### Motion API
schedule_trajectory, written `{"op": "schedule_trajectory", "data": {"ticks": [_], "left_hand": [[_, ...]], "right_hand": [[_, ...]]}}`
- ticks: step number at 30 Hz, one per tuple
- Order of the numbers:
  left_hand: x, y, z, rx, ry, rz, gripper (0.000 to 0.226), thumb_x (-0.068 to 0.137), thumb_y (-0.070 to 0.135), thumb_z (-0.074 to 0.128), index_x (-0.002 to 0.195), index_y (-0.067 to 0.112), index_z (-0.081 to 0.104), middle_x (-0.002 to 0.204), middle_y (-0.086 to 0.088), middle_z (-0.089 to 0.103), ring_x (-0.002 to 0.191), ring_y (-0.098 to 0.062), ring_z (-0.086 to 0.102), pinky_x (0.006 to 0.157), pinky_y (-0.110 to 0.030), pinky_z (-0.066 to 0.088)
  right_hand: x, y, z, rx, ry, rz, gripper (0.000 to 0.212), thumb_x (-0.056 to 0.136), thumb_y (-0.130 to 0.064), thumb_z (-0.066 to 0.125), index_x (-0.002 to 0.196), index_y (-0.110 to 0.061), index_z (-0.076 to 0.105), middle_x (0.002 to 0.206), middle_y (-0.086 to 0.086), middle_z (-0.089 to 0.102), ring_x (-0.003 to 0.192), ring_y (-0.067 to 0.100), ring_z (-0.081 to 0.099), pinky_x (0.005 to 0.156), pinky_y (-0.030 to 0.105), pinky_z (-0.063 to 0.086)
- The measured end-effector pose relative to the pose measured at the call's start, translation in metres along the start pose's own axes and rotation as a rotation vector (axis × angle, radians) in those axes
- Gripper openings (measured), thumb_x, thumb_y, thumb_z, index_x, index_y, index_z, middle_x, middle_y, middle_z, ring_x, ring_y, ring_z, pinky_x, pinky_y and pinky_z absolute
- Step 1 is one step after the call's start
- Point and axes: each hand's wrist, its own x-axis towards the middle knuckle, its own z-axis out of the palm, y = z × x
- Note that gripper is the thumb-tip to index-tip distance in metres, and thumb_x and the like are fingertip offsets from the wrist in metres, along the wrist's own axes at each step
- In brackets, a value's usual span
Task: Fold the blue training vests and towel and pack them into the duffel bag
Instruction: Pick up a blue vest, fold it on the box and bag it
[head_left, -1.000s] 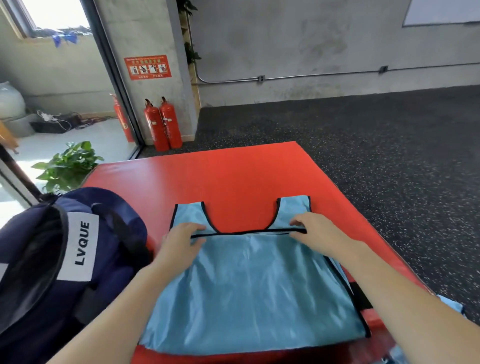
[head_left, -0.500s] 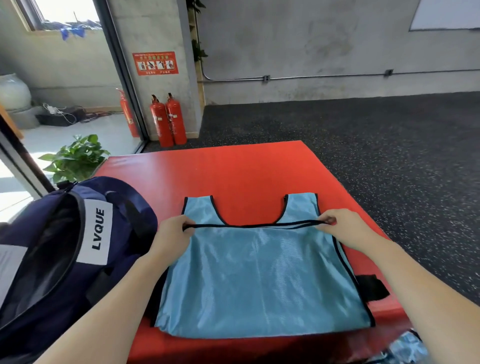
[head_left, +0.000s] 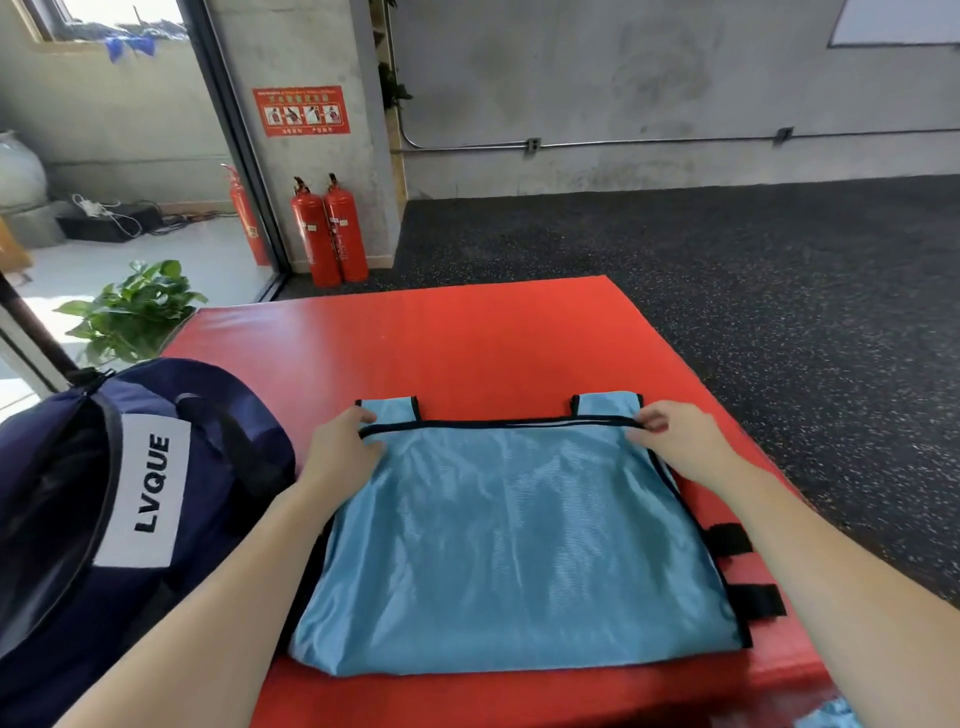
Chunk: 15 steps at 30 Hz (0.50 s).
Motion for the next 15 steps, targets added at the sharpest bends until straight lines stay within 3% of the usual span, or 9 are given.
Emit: {"op": "schedule_trajectory", "data": {"ticks": [2, 4, 8, 12, 15], "left_hand": [[0.002, -0.008, 0.003, 0.019, 0.003, -0.029, 0.035, 0.094, 0.009, 0.064, 0.128, 0.010, 0.062, 0.122, -0.014, 0.065, 0.075, -0.016, 0.055, 0.074, -0.027, 0.039], [0.006, -0.015, 0.001, 0.048, 0.069, -0.030, 0.025, 0.093, 0.009, 0.063, 0.117, 0.012, 0.066, 0.110, -0.013, 0.069, 0.081, -0.023, 0.059, 0.073, -0.030, 0.042], [0.007, -0.021, -0.005, 0.094, 0.145, -0.047, 0.003, 0.090, 0.016, 0.064, 0.090, 0.015, 0.067, 0.086, -0.007, 0.068, 0.085, -0.032, 0.062, 0.069, -0.034, 0.044], [0.016, -0.008, -0.008, -0.013, 0.237, -0.006, 0.008, 0.094, 0.021, 0.062, 0.097, 0.018, 0.069, 0.090, -0.002, 0.068, 0.086, -0.027, 0.059, 0.072, -0.033, 0.043], [0.028, 0.003, -0.005, -0.100, 0.286, -0.006, 0.012, 0.096, 0.021, 0.061, 0.103, 0.016, 0.069, 0.092, -0.002, 0.067, 0.086, -0.026, 0.057, 0.074, -0.032, 0.040]], "right_hand": [[0.001, 0.002, 0.001, -0.016, -0.014, 0.014, 0.018, 0.086, -0.030, 0.078, 0.100, -0.025, 0.069, 0.089, -0.011, 0.064, 0.087, 0.011, 0.059, 0.076, 0.023, 0.039], [0.004, 0.002, 0.000, 0.006, 0.003, 0.007, 0.011, 0.088, -0.029, 0.077, 0.095, -0.025, 0.070, 0.087, -0.012, 0.065, 0.083, 0.007, 0.058, 0.069, 0.022, 0.040], [0.007, 0.004, 0.000, 0.045, 0.047, -0.027, 0.002, 0.090, -0.025, 0.074, 0.090, -0.025, 0.072, 0.090, -0.009, 0.070, 0.088, 0.010, 0.062, 0.080, 0.026, 0.041], [0.012, -0.006, -0.008, 0.255, 0.207, -0.076, 0.004, 0.091, -0.020, 0.073, 0.094, -0.021, 0.074, 0.089, -0.010, 0.070, 0.084, 0.007, 0.063, 0.082, 0.025, 0.044], [0.021, -0.014, -0.006, 0.302, 0.259, -0.072, 0.006, 0.092, -0.017, 0.071, 0.097, -0.019, 0.073, 0.090, -0.006, 0.070, 0.089, 0.014, 0.065, 0.084, 0.026, 0.045]]}}
